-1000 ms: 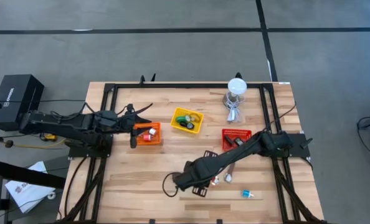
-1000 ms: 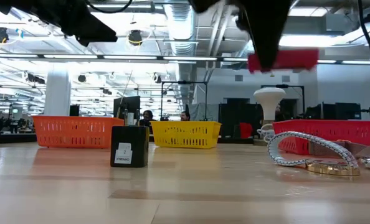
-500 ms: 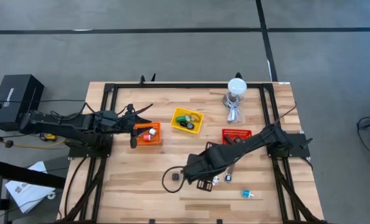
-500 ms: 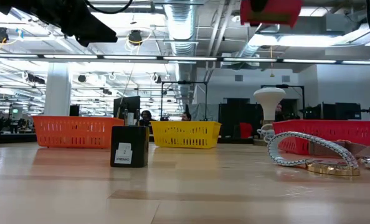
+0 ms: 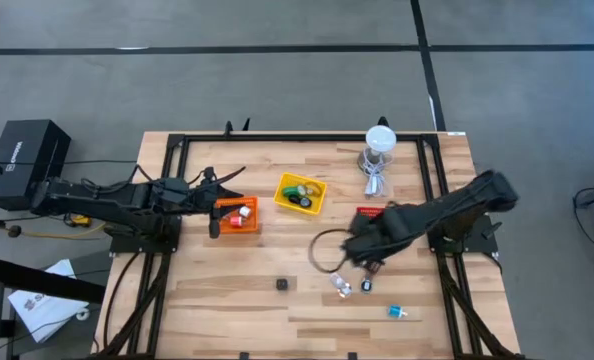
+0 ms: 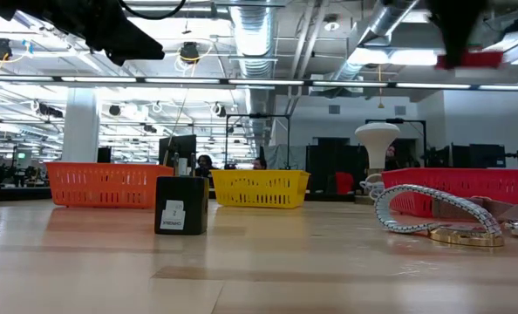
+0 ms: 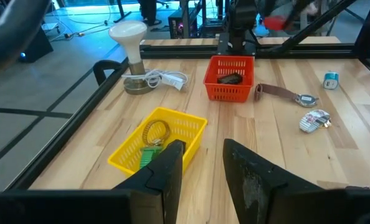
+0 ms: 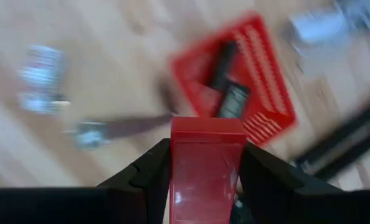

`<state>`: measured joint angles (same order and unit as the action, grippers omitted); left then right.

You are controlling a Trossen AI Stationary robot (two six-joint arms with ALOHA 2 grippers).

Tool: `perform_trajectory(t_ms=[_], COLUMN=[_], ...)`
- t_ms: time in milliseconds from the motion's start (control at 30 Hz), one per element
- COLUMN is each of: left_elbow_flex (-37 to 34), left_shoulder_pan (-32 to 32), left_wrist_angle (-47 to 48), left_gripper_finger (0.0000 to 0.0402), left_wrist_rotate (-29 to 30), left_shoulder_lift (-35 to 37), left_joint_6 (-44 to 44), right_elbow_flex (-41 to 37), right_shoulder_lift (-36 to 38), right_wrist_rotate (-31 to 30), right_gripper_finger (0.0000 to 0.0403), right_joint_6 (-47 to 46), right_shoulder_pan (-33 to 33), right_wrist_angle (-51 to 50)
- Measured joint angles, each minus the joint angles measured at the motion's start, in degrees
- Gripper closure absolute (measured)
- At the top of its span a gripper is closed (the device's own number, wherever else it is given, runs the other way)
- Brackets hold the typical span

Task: Pick & Place Office items
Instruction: Put the red digital clock into the red bin

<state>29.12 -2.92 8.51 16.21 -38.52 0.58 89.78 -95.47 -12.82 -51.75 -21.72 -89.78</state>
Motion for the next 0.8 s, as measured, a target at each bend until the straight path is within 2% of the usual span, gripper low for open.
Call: perform_trajectory(t_ms=[100, 267, 433, 567, 700, 800], left_elbow_flex=[0.00, 0.00, 0.00, 0.00, 0.00, 0.00], left_shoulder_pan=[0.00, 0.00, 0.00, 0.00, 0.00, -0.01], left_wrist_angle=[0.00, -0.22, -0.70, -0.98, -1.25, -1.40], left_gripper_finger=[0.0292, 0.0292, 0.0292, 0.0292, 0.0292, 0.0292], left_wrist_rotate=[0.00, 0.00, 0.00, -0.02, 0.00, 0.00], left_shoulder_lift=[0.00, 0.00, 0.00, 0.00, 0.00, 0.00], left_joint_6=[-0.02, -0.39, -2.19, -2.21, -2.21, -2.21], right_elbow_flex=[-11.03, -27.38, -39.70, -43.87, -44.30, -44.30], right_shoulder_lift=[6.70, 16.30, 20.56, 20.88, 19.63, 18.25], right_wrist_rotate=[-0.63, -1.99, -2.48, -2.49, -3.58, -3.93], right_gripper_finger=[0.0251, 0.0255, 0.0236, 0.0244, 0.0250, 0.0232], right_joint_6=[-5.33, -6.48, -8.11, -5.54, -5.26, -5.01], right_shoulder_pan=[0.73, 3.00, 6.54, 8.30, 10.23, 11.51], right_wrist_angle=[3.61, 19.35, 30.70, 36.96, 36.38, 36.45])
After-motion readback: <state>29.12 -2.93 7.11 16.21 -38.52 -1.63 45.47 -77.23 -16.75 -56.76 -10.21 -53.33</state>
